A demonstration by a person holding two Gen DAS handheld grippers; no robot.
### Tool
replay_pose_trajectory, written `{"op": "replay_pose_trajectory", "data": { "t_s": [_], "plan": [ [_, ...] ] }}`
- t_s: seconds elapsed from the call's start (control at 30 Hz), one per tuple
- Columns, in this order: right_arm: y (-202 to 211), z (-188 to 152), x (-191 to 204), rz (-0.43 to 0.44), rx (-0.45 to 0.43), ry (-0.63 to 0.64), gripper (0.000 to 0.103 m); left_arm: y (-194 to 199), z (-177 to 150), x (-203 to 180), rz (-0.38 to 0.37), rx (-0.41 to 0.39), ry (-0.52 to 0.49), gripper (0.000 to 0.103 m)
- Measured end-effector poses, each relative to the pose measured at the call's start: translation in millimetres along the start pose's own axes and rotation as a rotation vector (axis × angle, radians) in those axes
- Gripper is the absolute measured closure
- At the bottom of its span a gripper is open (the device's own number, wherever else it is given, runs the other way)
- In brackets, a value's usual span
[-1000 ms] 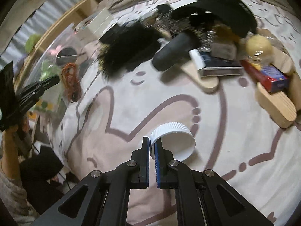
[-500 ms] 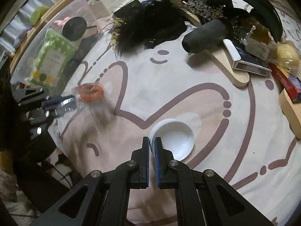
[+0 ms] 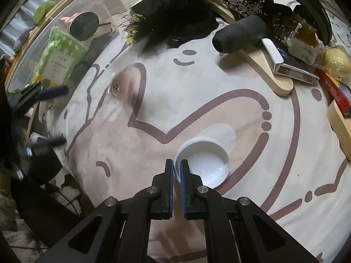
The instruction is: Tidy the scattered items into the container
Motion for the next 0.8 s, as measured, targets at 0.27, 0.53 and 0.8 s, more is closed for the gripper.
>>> {"op": "replay_pose_trajectory", "data": {
  "t_s": [0.27, 0.53, 0.8],
  "plan": [
    [-5, -4, 5, -0.008, 0.025, 0.025, 0.096, -11, 43, 46, 0.066, -0.047, 0.201, 0.019],
    [0, 0, 2, 0.046, -0.003, 0.003, 0.096, -37, 50, 57, 0.135, -0.045, 0.083, 0.010],
    [14, 10, -3, 0.092, -0.071, -0.061, 0.096, -65, 48, 44, 0.113, -0.003, -0.116, 0.000]
  ]
}}
Point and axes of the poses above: each gripper's, at about its wrist camera, not at the fingertips, and y roughly against the way its jaws point, x to its left, z to its top, the point moved 10 cm from there along -y, roughly the way its jaws point, and after that the axes turned 8 degrees about y, right-handed, at the moved point
